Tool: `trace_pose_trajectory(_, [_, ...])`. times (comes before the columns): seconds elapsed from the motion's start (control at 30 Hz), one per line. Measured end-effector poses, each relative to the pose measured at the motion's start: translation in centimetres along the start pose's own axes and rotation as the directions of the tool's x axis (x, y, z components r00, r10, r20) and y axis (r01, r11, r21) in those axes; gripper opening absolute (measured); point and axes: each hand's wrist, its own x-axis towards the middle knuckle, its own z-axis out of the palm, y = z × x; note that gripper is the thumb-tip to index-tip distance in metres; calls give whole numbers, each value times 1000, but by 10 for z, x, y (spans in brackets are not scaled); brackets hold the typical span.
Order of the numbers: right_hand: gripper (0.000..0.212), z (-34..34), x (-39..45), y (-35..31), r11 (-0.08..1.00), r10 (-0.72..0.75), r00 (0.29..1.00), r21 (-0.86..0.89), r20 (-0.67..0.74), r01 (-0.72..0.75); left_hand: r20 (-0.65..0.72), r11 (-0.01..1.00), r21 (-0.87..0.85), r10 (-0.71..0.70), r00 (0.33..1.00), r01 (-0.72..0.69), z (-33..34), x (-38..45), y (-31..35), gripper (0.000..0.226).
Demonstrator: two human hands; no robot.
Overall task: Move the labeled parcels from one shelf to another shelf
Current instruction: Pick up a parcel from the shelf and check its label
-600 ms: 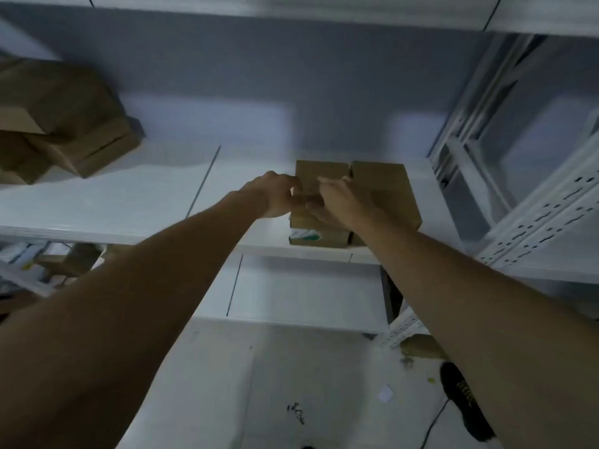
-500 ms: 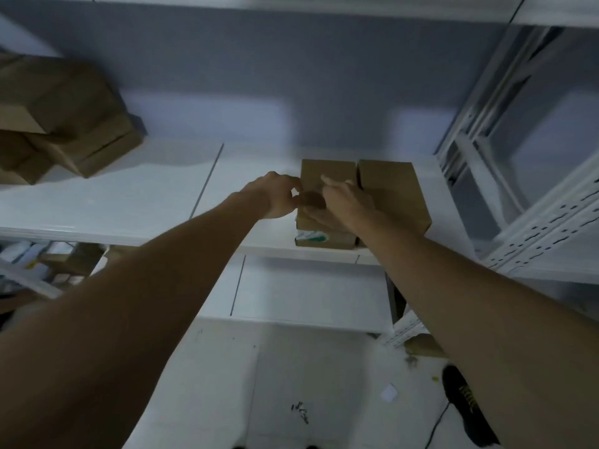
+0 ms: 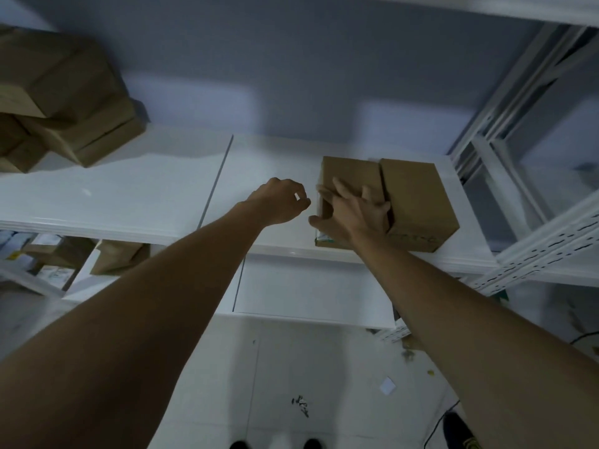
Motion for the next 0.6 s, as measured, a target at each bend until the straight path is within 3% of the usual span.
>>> trace_pose_trajectory(0.27, [81,8,-1,3,1000,9,1000,-8,-22,-9,0,999,-18,33,999,-33,4,-9,-15,35])
trace_pose_trajectory(0.37, [81,11,-3,5,1000,8,995,2,-96,-7,-10,999,-12,37,999,-37,4,-11,-20,39])
trace_pose_trajectory(0.5, [87,10,-12,7,949,103,960,315,-259,-17,-98,991,-133,-19,995,6,-8,-7,-20,44])
trace_pose_trajectory(0.6, [85,4,-12,3,754,269,915,656,-300,-6,-183,927,-372,-126,975,50,-12,-10,-13,45])
